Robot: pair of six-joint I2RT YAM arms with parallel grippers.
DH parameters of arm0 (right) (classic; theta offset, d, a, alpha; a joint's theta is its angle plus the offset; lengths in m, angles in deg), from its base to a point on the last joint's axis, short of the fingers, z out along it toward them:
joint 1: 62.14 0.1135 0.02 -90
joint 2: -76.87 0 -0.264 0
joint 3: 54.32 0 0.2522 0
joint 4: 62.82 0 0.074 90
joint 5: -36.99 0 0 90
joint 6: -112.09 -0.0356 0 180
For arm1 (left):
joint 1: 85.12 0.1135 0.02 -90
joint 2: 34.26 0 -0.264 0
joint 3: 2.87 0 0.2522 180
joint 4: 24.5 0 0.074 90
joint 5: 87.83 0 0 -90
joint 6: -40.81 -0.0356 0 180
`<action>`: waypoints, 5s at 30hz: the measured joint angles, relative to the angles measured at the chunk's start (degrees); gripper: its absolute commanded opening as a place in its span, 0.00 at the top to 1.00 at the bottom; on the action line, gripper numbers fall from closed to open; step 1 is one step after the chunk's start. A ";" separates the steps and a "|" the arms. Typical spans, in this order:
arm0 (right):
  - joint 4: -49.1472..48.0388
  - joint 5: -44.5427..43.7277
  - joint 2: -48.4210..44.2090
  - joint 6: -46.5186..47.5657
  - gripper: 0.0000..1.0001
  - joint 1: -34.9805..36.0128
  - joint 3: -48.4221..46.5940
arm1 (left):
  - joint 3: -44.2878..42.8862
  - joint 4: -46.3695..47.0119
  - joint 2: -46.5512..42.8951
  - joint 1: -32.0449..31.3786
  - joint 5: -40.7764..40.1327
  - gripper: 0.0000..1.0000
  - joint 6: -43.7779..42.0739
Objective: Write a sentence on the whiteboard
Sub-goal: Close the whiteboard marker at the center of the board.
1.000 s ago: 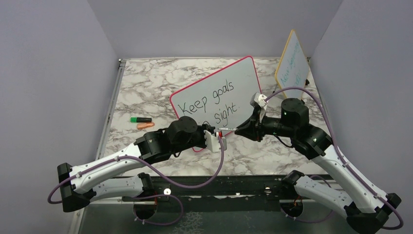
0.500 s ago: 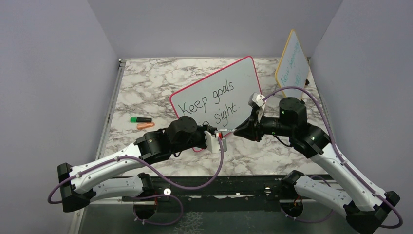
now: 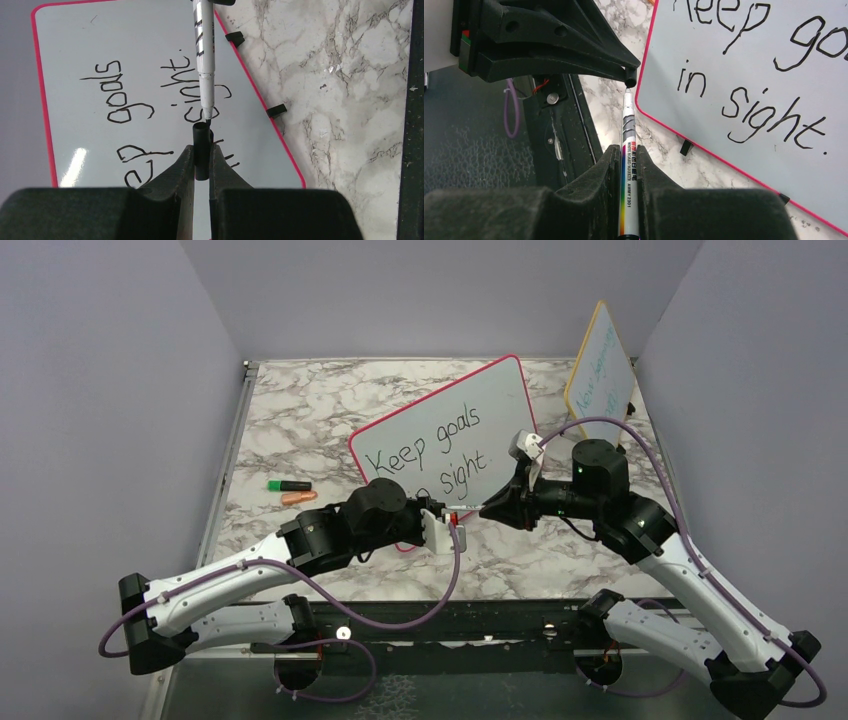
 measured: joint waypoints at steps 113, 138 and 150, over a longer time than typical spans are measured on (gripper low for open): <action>-0.52 1.70 11.80 -2.38 1.00 -0.57 -0.26 | -6.67 -0.02 3.82 1.90 7.72 0.45 7.61; -2.12 6.27 7.13 4.31 1.00 -0.57 1.97 | -6.99 -6.97 11.74 12.22 28.87 0.62 8.28; -2.82 8.55 6.54 4.33 0.99 -0.59 1.99 | -8.02 -7.13 12.87 12.85 32.15 1.00 9.25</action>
